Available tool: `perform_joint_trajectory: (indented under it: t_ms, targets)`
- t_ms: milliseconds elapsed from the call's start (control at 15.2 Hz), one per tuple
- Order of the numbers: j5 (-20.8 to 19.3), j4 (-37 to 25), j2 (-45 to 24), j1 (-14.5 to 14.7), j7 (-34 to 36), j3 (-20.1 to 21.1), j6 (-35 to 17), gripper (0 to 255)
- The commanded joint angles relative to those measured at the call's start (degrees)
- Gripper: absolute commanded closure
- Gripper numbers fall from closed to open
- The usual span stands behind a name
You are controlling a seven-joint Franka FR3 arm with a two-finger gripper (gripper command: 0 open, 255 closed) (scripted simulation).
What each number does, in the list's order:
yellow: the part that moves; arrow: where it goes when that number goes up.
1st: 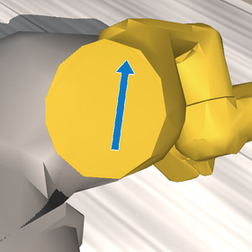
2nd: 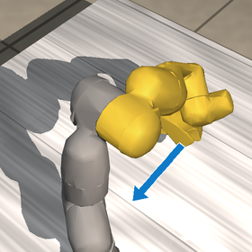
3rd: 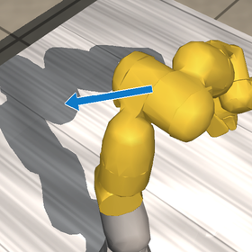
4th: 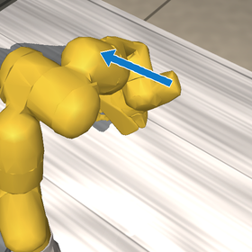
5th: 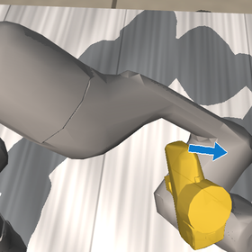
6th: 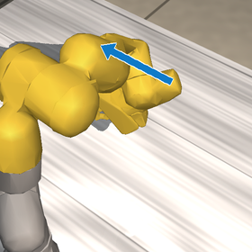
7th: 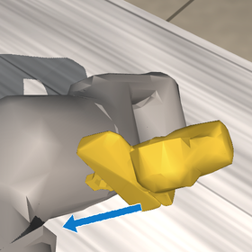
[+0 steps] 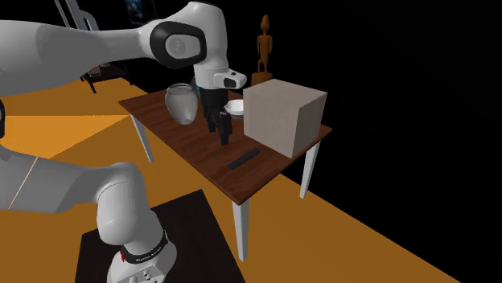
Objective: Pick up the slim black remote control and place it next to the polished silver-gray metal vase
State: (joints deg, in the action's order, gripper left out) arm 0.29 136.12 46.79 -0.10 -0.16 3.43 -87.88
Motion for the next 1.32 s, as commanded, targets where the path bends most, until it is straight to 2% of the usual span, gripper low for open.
perform_joint_trajectory:
  t_ms: [0, 660, 1254]
  targets:
    - [0.0, 0.0, 0.0, 0.0, 0.0, 0.0, 0.0, 0]
    - [4.7, 5.58, -12.86, 3.1, 1.61, 4.04, -18.79, 0]
    - [7.35, 4.05, -29.64, 5.53, 2.62, 7.96, -34.64, 0]
